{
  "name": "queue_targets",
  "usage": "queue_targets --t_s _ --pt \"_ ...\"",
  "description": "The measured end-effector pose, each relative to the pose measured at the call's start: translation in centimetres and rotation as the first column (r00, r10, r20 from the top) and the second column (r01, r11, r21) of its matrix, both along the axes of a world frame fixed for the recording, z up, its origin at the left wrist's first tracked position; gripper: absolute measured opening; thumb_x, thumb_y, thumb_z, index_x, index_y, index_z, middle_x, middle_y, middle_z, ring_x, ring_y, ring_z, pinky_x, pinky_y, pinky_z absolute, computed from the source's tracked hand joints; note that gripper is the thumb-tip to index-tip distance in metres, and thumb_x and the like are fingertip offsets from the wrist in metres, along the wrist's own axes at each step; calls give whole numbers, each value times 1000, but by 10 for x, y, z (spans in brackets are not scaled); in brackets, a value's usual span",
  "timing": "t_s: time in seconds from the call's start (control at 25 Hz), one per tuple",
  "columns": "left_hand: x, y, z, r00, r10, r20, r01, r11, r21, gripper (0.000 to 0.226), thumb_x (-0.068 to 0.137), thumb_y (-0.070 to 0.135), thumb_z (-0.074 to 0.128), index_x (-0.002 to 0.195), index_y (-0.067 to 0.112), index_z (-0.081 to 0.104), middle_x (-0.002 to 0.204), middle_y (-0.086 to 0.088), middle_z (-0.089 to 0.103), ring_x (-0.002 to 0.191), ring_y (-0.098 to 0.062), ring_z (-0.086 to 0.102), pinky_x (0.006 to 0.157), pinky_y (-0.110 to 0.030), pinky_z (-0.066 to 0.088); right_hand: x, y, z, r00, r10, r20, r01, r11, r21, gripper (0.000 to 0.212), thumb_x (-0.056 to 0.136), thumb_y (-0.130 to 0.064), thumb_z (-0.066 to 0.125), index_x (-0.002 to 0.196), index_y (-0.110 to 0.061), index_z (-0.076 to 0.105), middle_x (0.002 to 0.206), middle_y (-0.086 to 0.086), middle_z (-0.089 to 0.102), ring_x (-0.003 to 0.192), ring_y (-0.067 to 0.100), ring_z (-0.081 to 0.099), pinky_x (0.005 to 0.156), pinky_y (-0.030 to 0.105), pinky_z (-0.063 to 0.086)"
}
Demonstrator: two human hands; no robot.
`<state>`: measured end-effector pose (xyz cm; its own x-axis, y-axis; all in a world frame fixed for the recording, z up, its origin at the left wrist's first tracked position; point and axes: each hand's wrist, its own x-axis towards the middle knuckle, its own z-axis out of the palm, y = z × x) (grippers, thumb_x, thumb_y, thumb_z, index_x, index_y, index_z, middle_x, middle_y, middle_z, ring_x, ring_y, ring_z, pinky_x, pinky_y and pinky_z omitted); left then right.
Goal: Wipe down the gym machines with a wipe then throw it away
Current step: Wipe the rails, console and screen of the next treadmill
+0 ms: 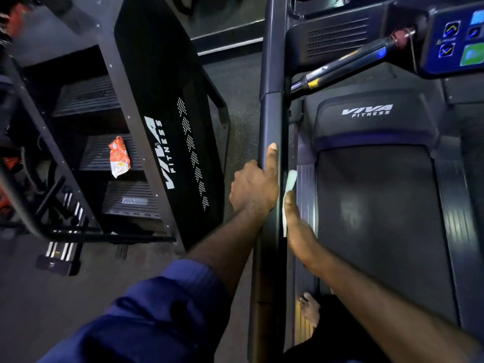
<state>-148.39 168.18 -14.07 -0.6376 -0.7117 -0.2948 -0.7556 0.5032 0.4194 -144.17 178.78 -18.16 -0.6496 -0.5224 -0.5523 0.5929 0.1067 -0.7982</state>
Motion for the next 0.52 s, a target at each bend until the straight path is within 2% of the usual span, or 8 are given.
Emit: queue_targets --t_s 0.04,0.12,0.24,0.32,0.4,0.44,0.48,0.52 --pt "0 0 0 1000 5 9 -5 1000 3 104 81 99 11 111 18 69 109 -8 70 100 -33 67 92 -54 55 -8 -3 -4 997 0 -78 2 1000 24 103 87 -89 16 167 -24 16 174 -3 13 159 9 11 131 38 11" --pt "0 0 2 1000 10 29 -10 1000 -4 99 84 97 16 110 18 69 108 -7 68 98 -31 65 92 -52 55 -53 -20 -14 985 -11 -171 12 1000 2 102 87 -91 20 167 -27 14 174 -2 12 160 12 13 131 44 13" --pt "-2 2 6 1000 7 -5 -7 1000 2 103 79 101 11 99 19 69 97 -3 70 89 -26 67 85 -50 58 -85 -30 -19 997 -46 -61 50 996 76 93 94 -85 17 167 -26 17 174 0 16 159 14 18 131 48 12" --pt "-2 2 3 1000 27 7 -27 1000 10 107 73 105 7 96 20 69 96 -4 72 89 -28 68 85 -52 58 -41 -13 -11 998 -44 45 40 996 84 79 105 -66 16 166 -18 19 173 4 16 159 17 17 130 38 13" --pt "-1 2 2 999 41 7 -41 999 -4 109 71 107 7 97 20 69 98 -6 72 91 -31 68 86 -53 58 14 8 2 996 5 93 -9 999 41 69 109 -53 18 167 -18 12 173 -2 7 159 11 10 122 17 10" --pt "-1 2 3 999 43 3 -43 999 -1 108 72 106 8 95 20 68 96 -6 72 90 -31 68 85 -52 58 26 13 7 997 -21 73 20 1000 18 66 110 -50 20 167 -19 7 173 -5 2 158 5 6 118 12 6" --pt "-1 1 4 999 38 2 -38 999 5 107 73 106 9 93 19 68 95 -6 72 89 -31 68 84 -52 58 23 11 4 999 -38 10 38 999 -4 67 110 -52 22 167 -21 4 174 -8 -2 157 2 1 121 13 1" --pt "-1 1 6 999 34 9 -34 999 10 106 73 105 10 92 19 68 94 -6 72 88 -31 68 84 -51 58 10 7 3 998 -16 -53 15 1000 -20 71 109 -58 23 167 -23 2 174 -10 -4 157 1 -2 126 21 -3"
